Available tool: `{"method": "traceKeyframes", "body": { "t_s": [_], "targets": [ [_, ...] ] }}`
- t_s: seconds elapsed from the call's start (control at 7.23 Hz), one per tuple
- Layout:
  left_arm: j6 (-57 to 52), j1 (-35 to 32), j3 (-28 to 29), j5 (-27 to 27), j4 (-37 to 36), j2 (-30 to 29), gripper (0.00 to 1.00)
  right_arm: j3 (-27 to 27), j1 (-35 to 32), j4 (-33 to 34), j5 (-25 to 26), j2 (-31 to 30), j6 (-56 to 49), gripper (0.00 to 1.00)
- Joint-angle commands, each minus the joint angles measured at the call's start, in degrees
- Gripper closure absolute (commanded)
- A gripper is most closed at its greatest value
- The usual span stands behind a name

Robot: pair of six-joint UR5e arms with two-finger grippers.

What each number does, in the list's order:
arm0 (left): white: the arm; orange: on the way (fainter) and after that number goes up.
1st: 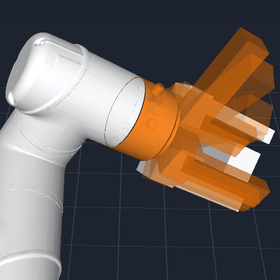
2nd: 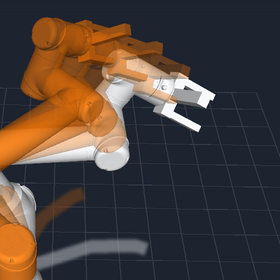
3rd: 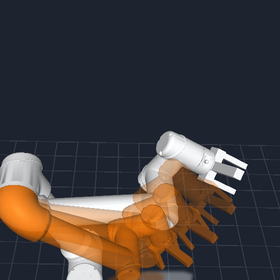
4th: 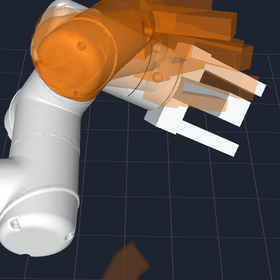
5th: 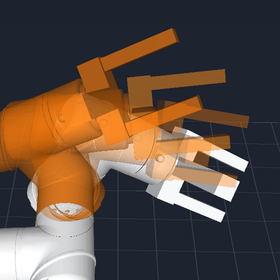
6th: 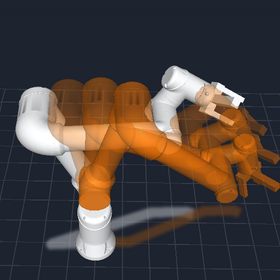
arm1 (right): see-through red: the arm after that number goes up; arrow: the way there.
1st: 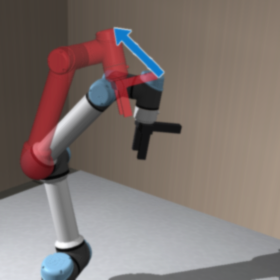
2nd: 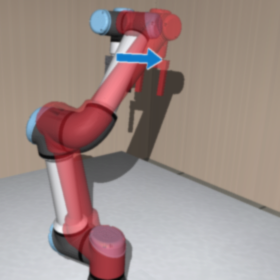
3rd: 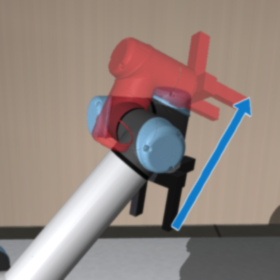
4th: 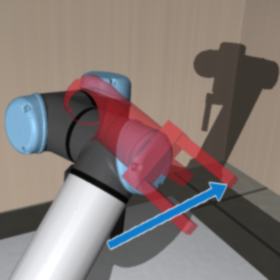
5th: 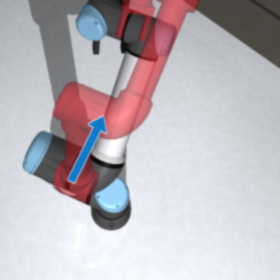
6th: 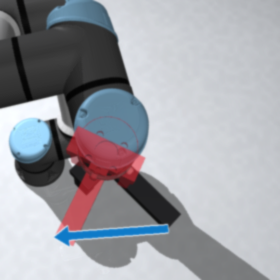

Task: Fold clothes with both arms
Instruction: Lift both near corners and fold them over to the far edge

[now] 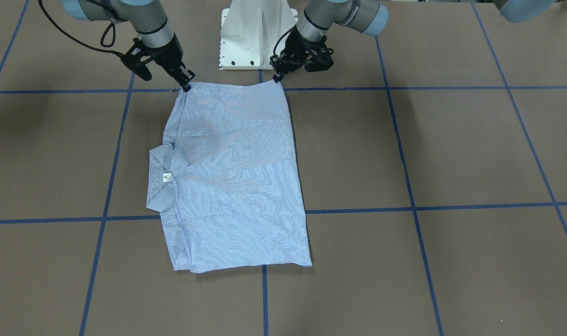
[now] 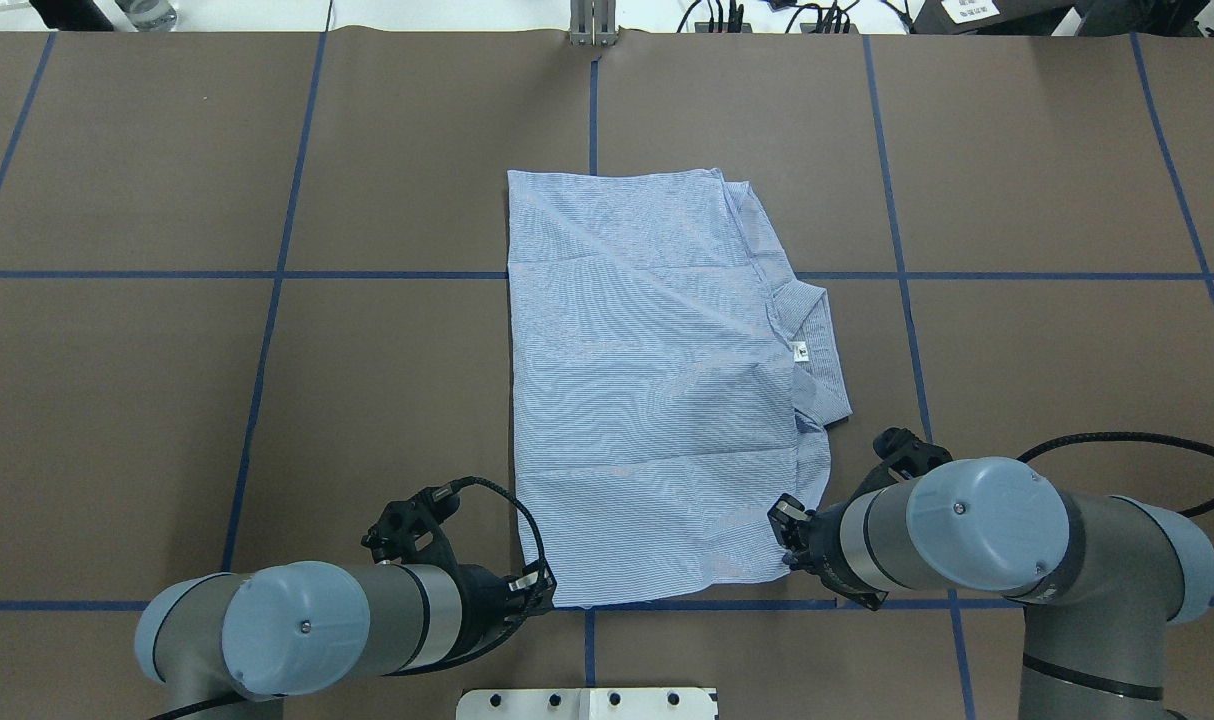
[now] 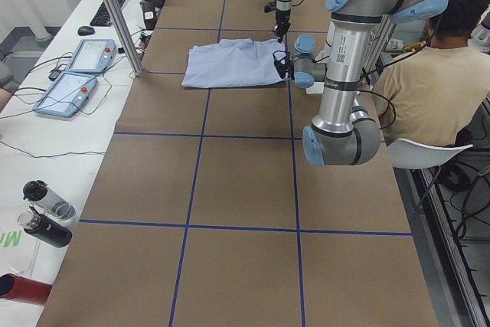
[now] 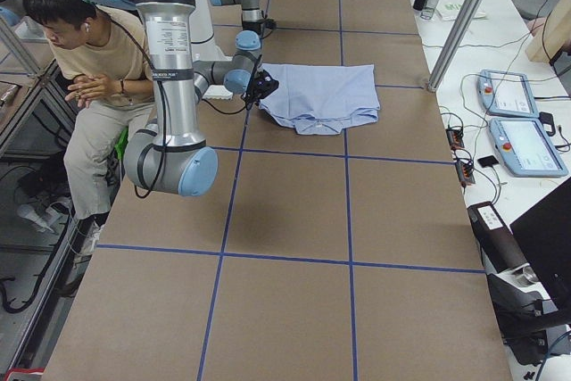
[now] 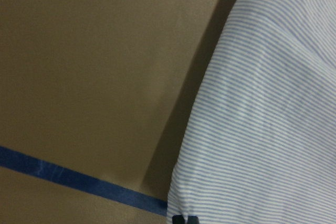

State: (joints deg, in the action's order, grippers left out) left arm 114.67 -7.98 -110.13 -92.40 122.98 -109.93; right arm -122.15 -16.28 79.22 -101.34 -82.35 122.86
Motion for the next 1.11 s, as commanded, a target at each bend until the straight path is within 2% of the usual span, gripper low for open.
{"method": "traceKeyframes", "body": {
  "t_s": [0.0, 0.28, 0.41, 0.55, 0.69, 0.97],
  "targets": [
    [0.1, -0.3, -9.0, -0.3, -0.1, 3.2, 1.0, -5.6, -0.5, 4.3, 0.0, -0.1, 0.4, 1.0],
    [0.0, -4.3, -11.5, -0.5, -0.1, 2.4, 1.0, -7.6, -2.8, 6.8, -0.1, 1.2, 0.2, 1.0],
    [-0.6, -8.3, -10.5, -0.6, -0.3, 2.3, 1.0, -5.6, -7.3, 8.5, -1.5, 4.4, -0.2, 1.0],
    [-1.0, -11.8, -7.2, -0.9, -0.3, 1.5, 1.0, -0.1, -13.5, 10.5, -7.2, 10.8, -0.4, 1.0],
    [-1.9, -15.4, -2.9, -4.3, -0.2, -0.4, 1.0, 6.2, -18.0, 10.7, -10.7, 16.7, -0.8, 1.0],
    [-4.1, -20.0, 3.1, -6.4, 0.2, -4.5, 1.0, 10.8, -23.7, 10.7, -12.3, 17.9, -9.3, 1.0]
  ]
}}
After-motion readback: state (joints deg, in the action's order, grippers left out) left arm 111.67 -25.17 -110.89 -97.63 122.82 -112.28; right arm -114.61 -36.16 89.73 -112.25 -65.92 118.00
